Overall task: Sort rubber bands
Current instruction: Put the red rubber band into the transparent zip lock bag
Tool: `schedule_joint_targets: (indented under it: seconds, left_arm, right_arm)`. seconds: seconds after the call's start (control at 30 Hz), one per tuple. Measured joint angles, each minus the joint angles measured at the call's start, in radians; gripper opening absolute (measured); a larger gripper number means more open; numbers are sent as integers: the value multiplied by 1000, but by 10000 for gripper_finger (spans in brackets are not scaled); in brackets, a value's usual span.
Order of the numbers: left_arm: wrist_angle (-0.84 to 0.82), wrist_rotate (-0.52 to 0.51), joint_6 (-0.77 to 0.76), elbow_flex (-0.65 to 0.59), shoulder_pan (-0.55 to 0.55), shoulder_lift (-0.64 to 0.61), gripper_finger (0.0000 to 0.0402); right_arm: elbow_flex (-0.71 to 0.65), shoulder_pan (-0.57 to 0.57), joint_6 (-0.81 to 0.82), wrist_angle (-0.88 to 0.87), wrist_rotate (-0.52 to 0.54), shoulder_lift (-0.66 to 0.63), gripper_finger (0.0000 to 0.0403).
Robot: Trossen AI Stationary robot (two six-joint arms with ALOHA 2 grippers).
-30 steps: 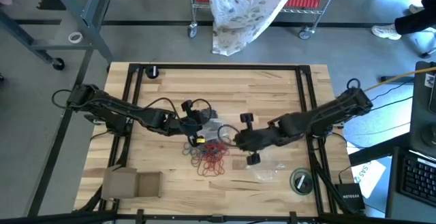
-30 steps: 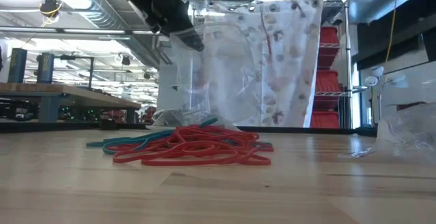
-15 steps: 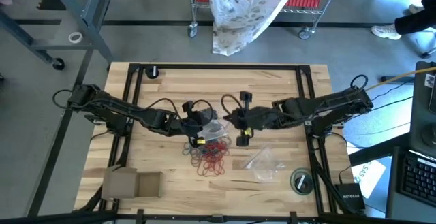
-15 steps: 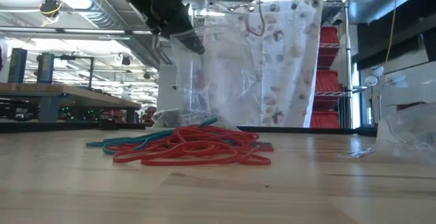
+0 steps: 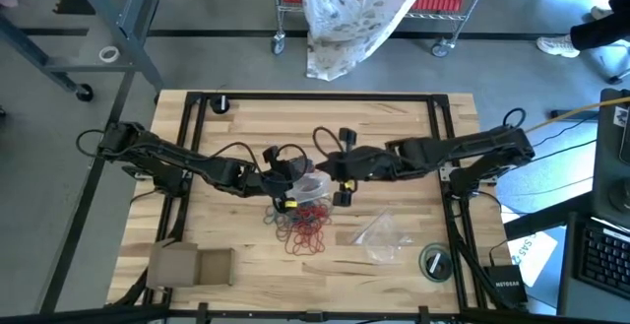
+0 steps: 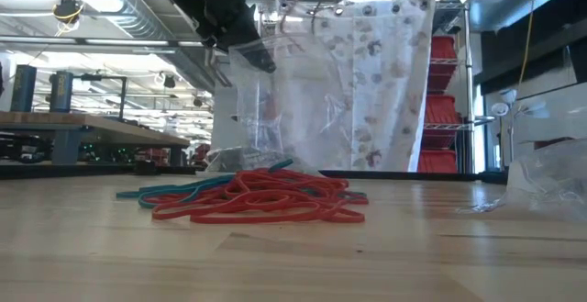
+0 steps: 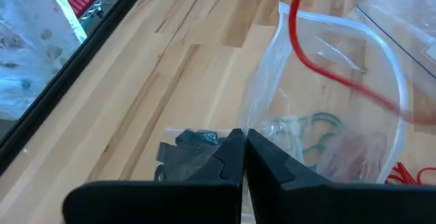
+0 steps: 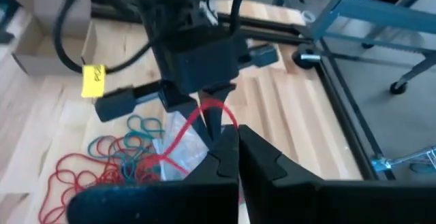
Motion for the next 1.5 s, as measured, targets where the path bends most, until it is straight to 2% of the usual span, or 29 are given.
schedule_joint_targets:
  seconds: [0.37,0.57,0.9,1.17,1.27,1.5]
  left_arm:
    - [0,0,0,0,0,0,1]
    - [0,0,0,0,0,0,1]
    - [20,0,0,0,0,0,1]
    - [21,0,0,0,0,0,1]
    - [21,0,0,0,0,0,1]
    - [34,0,3,0,0,-2,1]
  right_arm:
    - [0,1,32,-29,3,31,1]
    - [0,-6,121,-132,77,36,1]
    - [0,-22,156,3,101,37,1]
    - [0,-54,203,-56,126,37,1]
    - [0,-49,203,-66,113,37,1]
    - [0,-31,177,-57,-7,46,1]
